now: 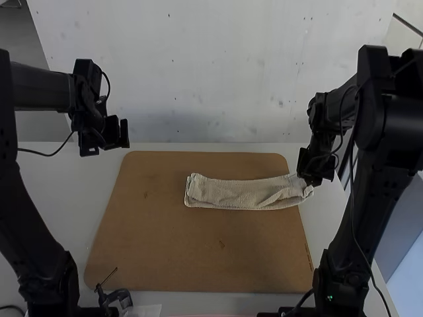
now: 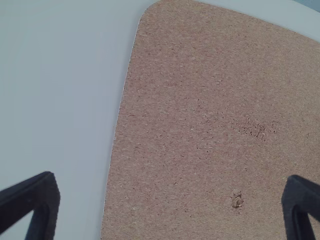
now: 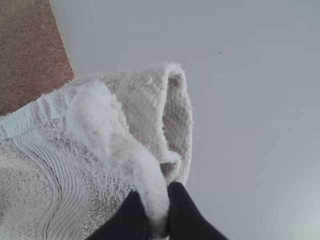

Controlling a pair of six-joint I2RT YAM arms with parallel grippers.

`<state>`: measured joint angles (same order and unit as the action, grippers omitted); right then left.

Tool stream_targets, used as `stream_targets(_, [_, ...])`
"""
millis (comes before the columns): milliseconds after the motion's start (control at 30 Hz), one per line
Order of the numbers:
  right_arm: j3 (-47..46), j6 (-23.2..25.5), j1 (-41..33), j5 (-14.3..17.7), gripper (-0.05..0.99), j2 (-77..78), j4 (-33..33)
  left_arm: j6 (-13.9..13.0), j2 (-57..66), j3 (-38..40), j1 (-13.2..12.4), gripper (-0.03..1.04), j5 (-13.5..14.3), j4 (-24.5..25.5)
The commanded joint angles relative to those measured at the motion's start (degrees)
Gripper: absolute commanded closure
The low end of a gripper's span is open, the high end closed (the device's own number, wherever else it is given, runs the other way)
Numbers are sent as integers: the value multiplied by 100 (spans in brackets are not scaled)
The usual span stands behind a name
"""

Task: Fold the towel.

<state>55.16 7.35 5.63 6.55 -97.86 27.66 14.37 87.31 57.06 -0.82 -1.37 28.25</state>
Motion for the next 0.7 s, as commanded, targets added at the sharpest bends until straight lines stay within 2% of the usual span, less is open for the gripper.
stream_targets(0, [48,-6,-167,110,92,162,-33,-13,-293,-63,126,1,-57,-21])
stream_targets(300, [329,196,-554,101,92,198,99,-13,-337,-63,108,1,-48,-13])
stream_targets(667, [918,943,-2083,330,92,-136,433,-48,-328,-90,-32,1,-48,-13])
